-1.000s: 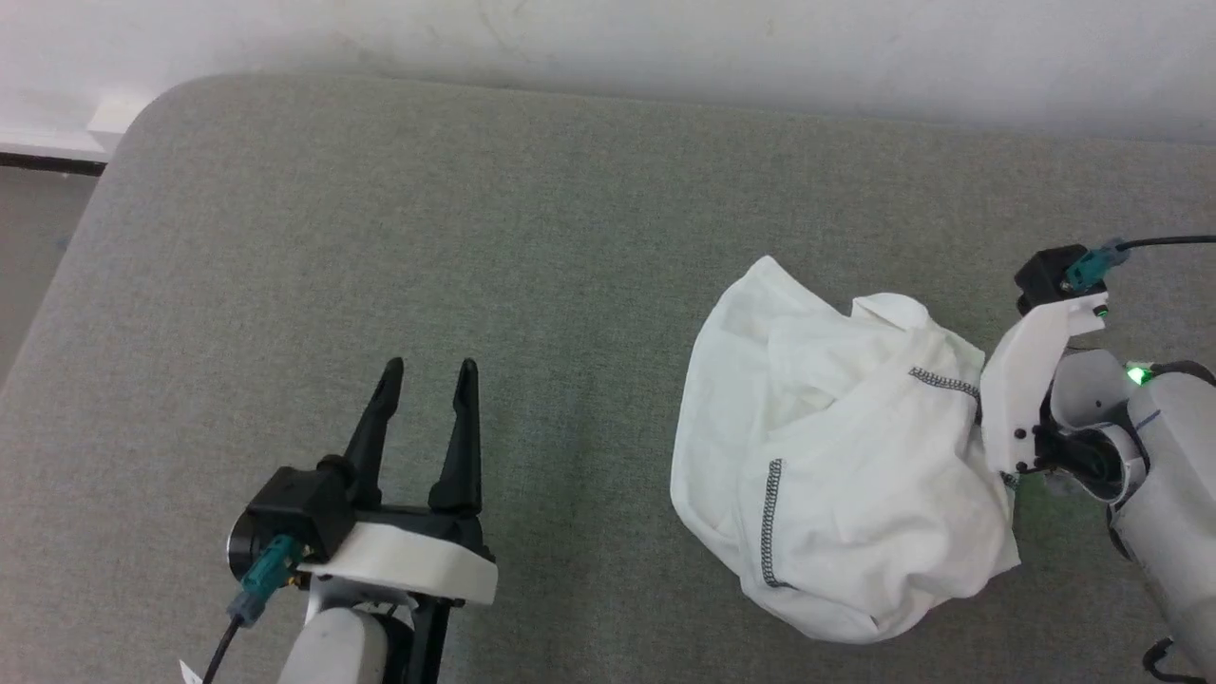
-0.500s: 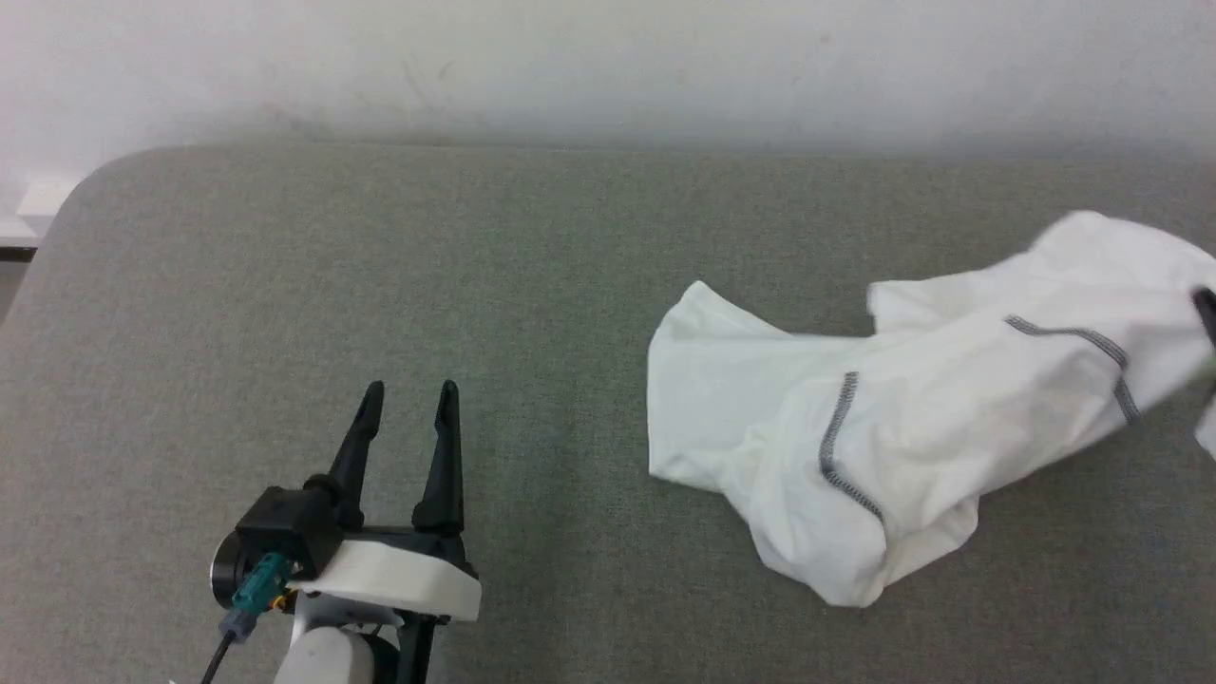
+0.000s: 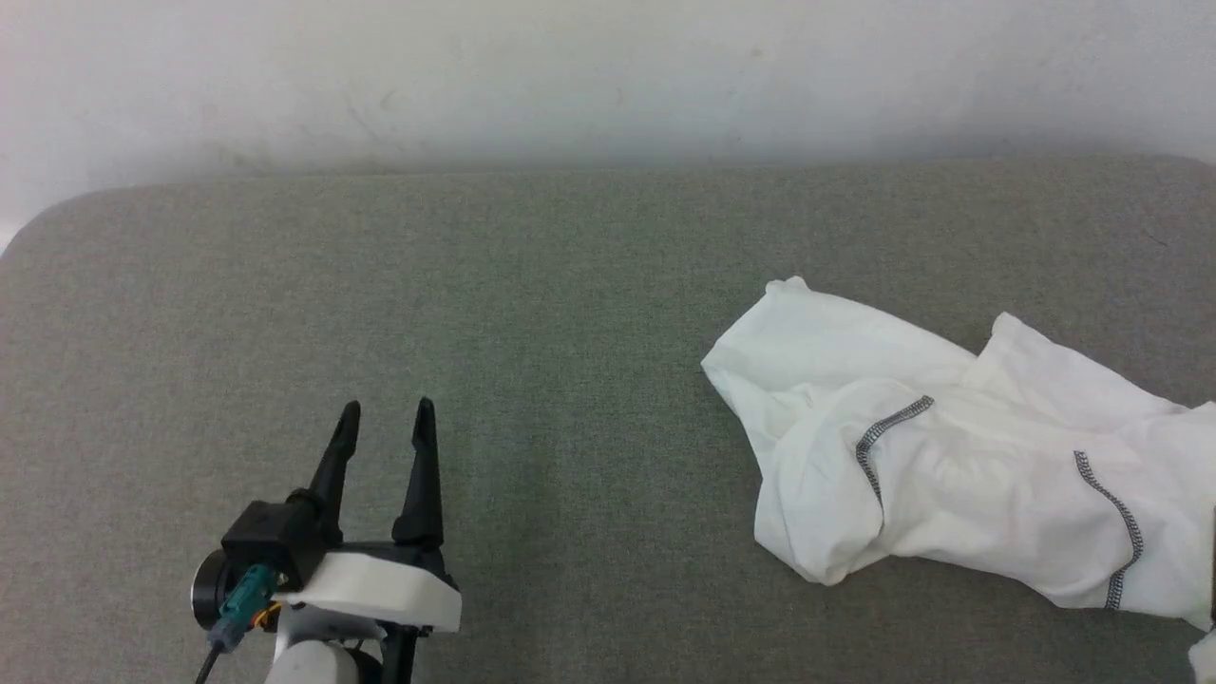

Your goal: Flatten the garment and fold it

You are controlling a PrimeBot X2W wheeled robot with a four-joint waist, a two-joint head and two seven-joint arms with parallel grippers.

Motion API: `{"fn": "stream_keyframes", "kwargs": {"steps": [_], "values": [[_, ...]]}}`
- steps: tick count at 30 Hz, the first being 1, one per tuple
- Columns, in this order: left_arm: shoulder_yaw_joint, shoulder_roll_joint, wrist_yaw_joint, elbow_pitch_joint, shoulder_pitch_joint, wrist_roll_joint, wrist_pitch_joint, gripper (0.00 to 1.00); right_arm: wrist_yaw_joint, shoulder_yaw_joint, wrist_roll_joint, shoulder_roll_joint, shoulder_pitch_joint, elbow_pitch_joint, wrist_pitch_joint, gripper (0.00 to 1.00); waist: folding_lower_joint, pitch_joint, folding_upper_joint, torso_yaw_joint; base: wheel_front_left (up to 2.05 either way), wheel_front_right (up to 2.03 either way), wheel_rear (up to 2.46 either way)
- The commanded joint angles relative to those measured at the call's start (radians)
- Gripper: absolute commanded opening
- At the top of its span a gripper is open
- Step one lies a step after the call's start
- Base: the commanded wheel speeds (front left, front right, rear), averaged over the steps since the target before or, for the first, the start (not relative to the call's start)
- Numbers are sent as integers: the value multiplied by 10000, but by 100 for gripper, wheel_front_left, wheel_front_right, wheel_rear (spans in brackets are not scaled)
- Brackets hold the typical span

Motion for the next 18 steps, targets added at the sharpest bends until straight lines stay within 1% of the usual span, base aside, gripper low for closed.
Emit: {"fn": "stream_keyframes", "kwargs": {"steps": [1,4,9,12,15,16,18], "values": [[67,-14,-25,80,130,106,-45,100,-9,-216,-257,234,48,-613,-468,100,0,-55,0,19,0,0,0],[139,-14,-50,181,153,135,-45,100,-9,-204,-687,531,183,-1480,-1063,100,0,-148,0,64,0,0,0],[147,-14,-80,312,217,141,-45,100,-9,714,-1078,668,331,-2446,-1446,100,0,-311,0,155,0,0,0],[87,-14,-81,392,270,153,-45,100,-9,1349,-1073,682,383,-2796,-1667,100,0,-435,0,191,0,0,0],[67,-14,-71,490,358,170,-45,100,-9,2004,-1095,685,513,-2942,-1835,100,0,-604,0,197,0,0,0],[67,-14,-71,490,358,170,-45,100,-9,2004,-1095,685,513,-2942,-1835,100,0,-604,0,197,0,0,0],[65,-14,-53,582,427,205,-45,100,-9,2500,-1084,686,670,-2942,-1853,100,0,-716,0,173,0,0,0]]}}
